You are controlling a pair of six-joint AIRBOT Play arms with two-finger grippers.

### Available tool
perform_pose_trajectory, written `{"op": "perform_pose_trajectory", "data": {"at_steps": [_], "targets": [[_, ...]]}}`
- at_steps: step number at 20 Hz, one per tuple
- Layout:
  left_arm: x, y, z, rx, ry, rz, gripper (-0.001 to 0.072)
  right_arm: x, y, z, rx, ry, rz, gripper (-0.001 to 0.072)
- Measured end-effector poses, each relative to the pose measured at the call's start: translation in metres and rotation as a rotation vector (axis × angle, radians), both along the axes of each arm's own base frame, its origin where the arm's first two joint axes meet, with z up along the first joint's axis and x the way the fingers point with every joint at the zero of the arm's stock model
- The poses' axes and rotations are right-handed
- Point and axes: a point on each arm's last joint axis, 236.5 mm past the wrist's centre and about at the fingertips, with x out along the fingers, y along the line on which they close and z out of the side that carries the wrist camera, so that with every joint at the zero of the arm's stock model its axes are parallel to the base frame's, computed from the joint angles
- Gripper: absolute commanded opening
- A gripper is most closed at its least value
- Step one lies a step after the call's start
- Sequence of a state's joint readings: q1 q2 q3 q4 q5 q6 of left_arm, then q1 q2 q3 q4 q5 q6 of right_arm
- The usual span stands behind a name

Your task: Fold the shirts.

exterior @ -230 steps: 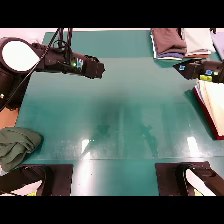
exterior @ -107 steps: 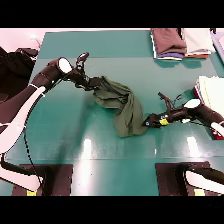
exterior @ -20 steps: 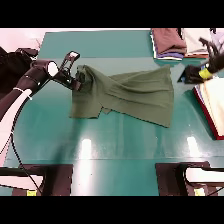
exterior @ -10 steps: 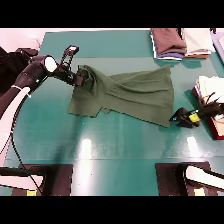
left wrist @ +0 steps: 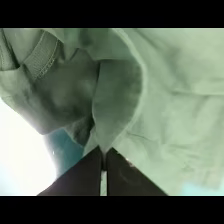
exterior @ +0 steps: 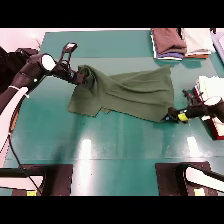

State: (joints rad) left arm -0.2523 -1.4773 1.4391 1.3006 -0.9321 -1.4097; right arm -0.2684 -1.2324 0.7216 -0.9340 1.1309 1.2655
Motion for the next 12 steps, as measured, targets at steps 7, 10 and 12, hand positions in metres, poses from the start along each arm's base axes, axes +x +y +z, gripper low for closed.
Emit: {"op": "perform_pose_trajectory", "data": {"at_steps": [7, 10, 12], "targets": [[-0.038, 0.009, 0.226, -0.137, -0.447, 0.017, 0.0025, 0.074, -0.007, 0.219, -0.130, -0.588, 0.072, 0.0027], [-0.100, 0.027, 0.357, -0.220, -0.743, 0.023, 0.0025, 0.064, -0.022, 0.353, -0.254, -0.918, 0.027, 0.0027], [-0.158, 0.043, 0.436, -0.286, -0.941, 0.031, 0.0024, 0.040, -0.032, 0.429, -0.343, -1.097, -0.016, 0.0027]]}}
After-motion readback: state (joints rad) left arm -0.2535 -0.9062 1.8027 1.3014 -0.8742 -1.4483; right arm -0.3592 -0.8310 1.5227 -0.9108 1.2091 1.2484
